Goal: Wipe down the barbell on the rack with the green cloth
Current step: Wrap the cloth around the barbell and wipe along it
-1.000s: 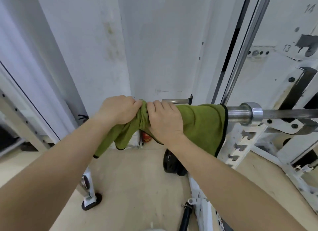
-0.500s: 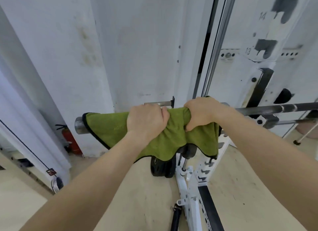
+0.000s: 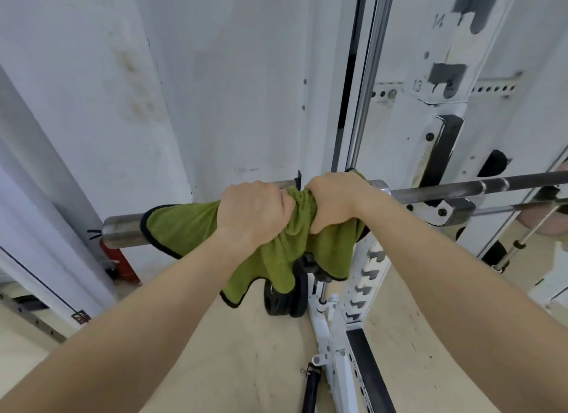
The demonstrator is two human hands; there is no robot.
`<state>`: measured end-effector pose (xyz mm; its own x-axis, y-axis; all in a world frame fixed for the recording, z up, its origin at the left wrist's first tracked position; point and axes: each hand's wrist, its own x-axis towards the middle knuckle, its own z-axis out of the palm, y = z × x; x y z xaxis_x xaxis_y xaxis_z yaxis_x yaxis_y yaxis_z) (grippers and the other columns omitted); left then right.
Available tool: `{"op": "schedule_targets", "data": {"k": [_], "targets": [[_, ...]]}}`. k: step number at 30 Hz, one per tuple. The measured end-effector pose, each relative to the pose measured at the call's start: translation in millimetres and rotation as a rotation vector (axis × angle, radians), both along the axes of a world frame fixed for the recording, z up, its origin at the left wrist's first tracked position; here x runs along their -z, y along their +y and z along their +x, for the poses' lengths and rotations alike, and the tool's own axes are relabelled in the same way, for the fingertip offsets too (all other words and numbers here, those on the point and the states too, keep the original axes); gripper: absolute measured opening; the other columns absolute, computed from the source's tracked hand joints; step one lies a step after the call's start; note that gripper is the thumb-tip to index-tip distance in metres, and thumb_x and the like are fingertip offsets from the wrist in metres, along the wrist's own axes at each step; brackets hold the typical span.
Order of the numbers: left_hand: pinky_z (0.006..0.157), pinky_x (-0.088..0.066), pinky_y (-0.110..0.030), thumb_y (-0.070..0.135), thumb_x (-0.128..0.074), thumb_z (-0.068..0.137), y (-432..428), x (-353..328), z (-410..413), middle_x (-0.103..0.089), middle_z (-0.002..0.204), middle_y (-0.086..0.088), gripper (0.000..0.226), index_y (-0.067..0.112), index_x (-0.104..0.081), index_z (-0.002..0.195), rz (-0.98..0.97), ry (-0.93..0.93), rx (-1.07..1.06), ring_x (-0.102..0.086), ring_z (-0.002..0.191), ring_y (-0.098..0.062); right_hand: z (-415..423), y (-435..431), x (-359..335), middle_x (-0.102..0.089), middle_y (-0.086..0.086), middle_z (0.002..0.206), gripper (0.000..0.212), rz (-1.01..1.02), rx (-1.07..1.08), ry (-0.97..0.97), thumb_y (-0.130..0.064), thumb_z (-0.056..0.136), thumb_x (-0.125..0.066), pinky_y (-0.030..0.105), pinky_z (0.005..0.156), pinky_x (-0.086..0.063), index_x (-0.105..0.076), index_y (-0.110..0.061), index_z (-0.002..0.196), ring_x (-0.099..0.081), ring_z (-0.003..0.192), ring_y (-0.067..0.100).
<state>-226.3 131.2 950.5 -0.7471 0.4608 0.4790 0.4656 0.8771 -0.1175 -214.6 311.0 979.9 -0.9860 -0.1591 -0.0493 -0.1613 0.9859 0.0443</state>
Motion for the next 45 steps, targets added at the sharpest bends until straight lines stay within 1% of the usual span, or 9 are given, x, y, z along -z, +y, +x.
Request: {"op": "schedule_targets", "data": {"k": [6,13,17,20,27,31,35,41,45], "targets": [[0.080,-0.049,-0.038,0.042,-0.019,0.102,14,-22,-28,-0.052,0.079,-0.002,0.048,0.019,-0.054,0.078,0.049,-0.558,0.003,-0.058,0.083,-0.026,18,-1,52,-0.061,-0.002,0.067,0.033,0.011,-0.161,0.691,-0.046,0.066,-0.073,0.026,0.052,-0.035,-0.057,-0.018,0.075,-0.061,0.058,0.022],[0.045,-0.017,-0.027,0.038,-0.021,0.095,9,2,4,-0.033,0.049,0.004,0.047,0.020,-0.030,0.052,0.014,0.019,0.032,-0.035,0.044,-0.018,-9,-1,-5,-0.069,-0.001,0.075,0.048,-0.081,-0.017,-0.139,-0.055,0.061,-0.081,0.032,0.062,-0.055,-0.070,-0.016,0.086,-0.066,0.070,0.019],[0.081,-0.048,-0.038,0.042,-0.017,0.103,26,-19,-30,-0.061,0.091,-0.003,0.055,0.012,-0.059,0.085,0.030,-0.527,0.051,-0.058,0.085,-0.025,12,1,48,-0.061,-0.003,0.071,0.035,0.057,-0.098,0.598,-0.051,0.069,-0.074,0.029,0.056,-0.041,-0.059,-0.022,0.080,-0.060,0.063,0.020],[0.071,-0.050,-0.041,0.034,-0.023,0.106,28,-15,-23,-0.060,0.079,-0.008,0.050,0.015,-0.049,0.067,0.027,-0.366,0.112,-0.059,0.074,-0.027,16,-2,62,-0.059,-0.001,0.064,0.028,-0.009,-0.142,0.839,-0.035,0.067,-0.076,0.026,0.050,-0.033,-0.054,-0.018,0.071,-0.060,0.057,0.022],[0.044,-0.013,-0.027,0.035,-0.031,0.101,-13,14,-5,-0.034,0.050,0.007,0.045,0.019,-0.042,0.061,0.051,0.129,0.125,-0.032,0.043,-0.018,-8,-10,-2,-0.064,-0.006,0.076,0.042,-0.094,-0.002,-0.133,-0.054,0.065,-0.081,0.034,0.068,-0.056,-0.066,-0.021,0.085,-0.065,0.075,0.018],[0.043,-0.017,-0.026,0.039,-0.018,0.100,-85,12,-14,-0.038,0.050,0.004,0.049,0.019,-0.037,0.060,0.041,0.078,-0.027,-0.032,0.042,-0.017,1,-66,26,-0.059,-0.013,0.071,0.048,-0.083,-0.042,0.275,-0.070,0.063,-0.068,0.030,0.061,-0.047,-0.064,-0.033,0.092,-0.059,0.068,0.017],[0.048,-0.026,-0.031,0.038,-0.006,0.089,-160,3,-30,-0.047,0.062,-0.001,0.043,0.020,-0.034,0.062,-0.077,-0.049,-0.101,-0.044,0.056,-0.027,-5,-175,57,-0.063,0.000,0.070,0.032,-0.061,-0.094,0.684,-0.038,0.058,-0.076,0.029,0.055,-0.030,-0.057,-0.019,0.076,-0.061,0.062,0.025],[0.075,-0.032,-0.026,0.017,-0.030,0.106,-204,-9,-53,-0.059,0.108,-0.009,0.037,0.007,-0.066,0.105,0.444,-0.699,-0.155,-0.053,0.098,-0.022,-27,-239,18,-0.058,-0.007,0.071,0.035,-0.105,-0.194,0.238,-0.056,0.071,-0.066,0.031,0.058,-0.044,-0.050,-0.025,0.073,-0.059,0.065,0.021],[0.079,-0.043,-0.026,0.029,-0.031,0.108,-197,19,-14,-0.064,0.094,-0.002,0.039,0.013,-0.063,0.092,1.313,-0.659,-0.126,-0.059,0.088,-0.015,-24,-240,22,-0.061,-0.002,0.106,0.076,-0.147,-0.269,0.314,-0.060,0.067,-0.069,0.037,0.061,-0.053,-0.044,-0.022,0.128,-0.066,0.075,0.025]]}}
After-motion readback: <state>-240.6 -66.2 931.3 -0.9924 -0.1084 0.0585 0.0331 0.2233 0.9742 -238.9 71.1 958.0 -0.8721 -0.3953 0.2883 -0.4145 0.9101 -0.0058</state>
